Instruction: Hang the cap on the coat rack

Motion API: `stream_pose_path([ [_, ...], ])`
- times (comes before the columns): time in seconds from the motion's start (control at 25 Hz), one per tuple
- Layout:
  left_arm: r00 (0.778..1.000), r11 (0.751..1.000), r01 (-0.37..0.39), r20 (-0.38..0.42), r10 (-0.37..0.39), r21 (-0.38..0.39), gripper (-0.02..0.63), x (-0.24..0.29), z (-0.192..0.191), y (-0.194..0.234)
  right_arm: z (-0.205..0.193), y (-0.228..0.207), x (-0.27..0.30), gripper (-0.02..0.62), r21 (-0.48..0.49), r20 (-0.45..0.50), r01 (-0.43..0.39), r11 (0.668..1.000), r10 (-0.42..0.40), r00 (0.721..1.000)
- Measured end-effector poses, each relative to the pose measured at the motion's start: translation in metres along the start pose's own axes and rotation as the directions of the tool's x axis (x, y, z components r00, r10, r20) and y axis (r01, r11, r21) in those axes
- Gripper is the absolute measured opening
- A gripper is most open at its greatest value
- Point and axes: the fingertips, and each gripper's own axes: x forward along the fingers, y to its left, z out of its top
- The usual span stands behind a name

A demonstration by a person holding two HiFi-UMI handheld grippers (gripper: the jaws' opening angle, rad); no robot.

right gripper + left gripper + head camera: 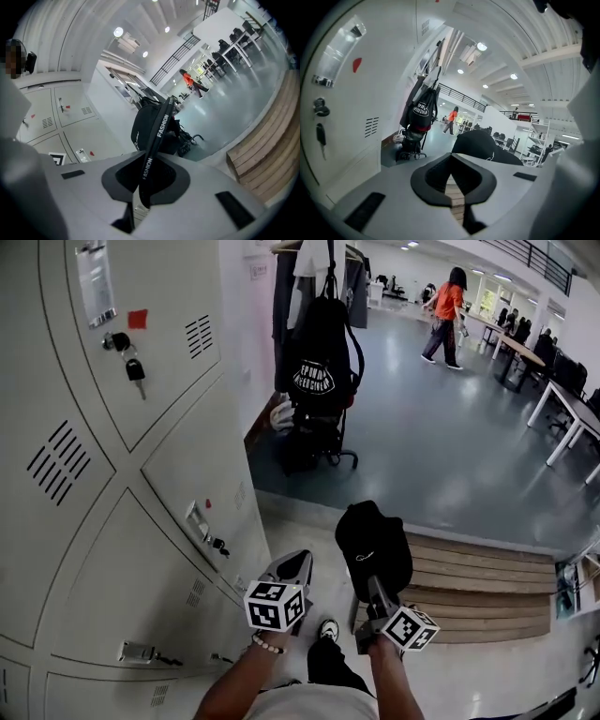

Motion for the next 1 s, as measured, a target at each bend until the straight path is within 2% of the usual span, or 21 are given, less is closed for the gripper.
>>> stream_pose_path([
  [0.36,0.999,0.999,-0.013,0.033,0.012,0.037,0.003,0.109,0.061,0.014,0.079,-0.043,0.089,0.018,-0.008,0.003,-0.041,0.999,0.041,0.999],
  [0.6,0.997,1.0,-0.025,0.071,0.023,0.017,0.003,0.18,0.101,0.025,0.127,-0.073,0.138,0.018,-0.018,0.013,-0.064,0.998,0.064,0.998],
  [0.72,0.997,0.999,-0.029,0.076,0.026,0.036,0.004,0.21,0.121,0.026,0.15,-0.084,0.16,0.018,-0.027,0.016,-0.081,0.996,0.082,0.997],
  [0.84,0.996,0.997,-0.039,0.077,0.034,0.072,0.003,0.231,0.143,0.026,0.177,-0.087,0.181,0.018,-0.047,0.023,-0.11,0.993,0.111,0.994],
  [1.0,0.993,0.993,-0.05,0.114,0.037,0.111,0.003,0.253,0.185,0.028,0.23,-0.068,0.215,0.018,-0.111,0.061,-0.189,0.976,0.196,0.979],
])
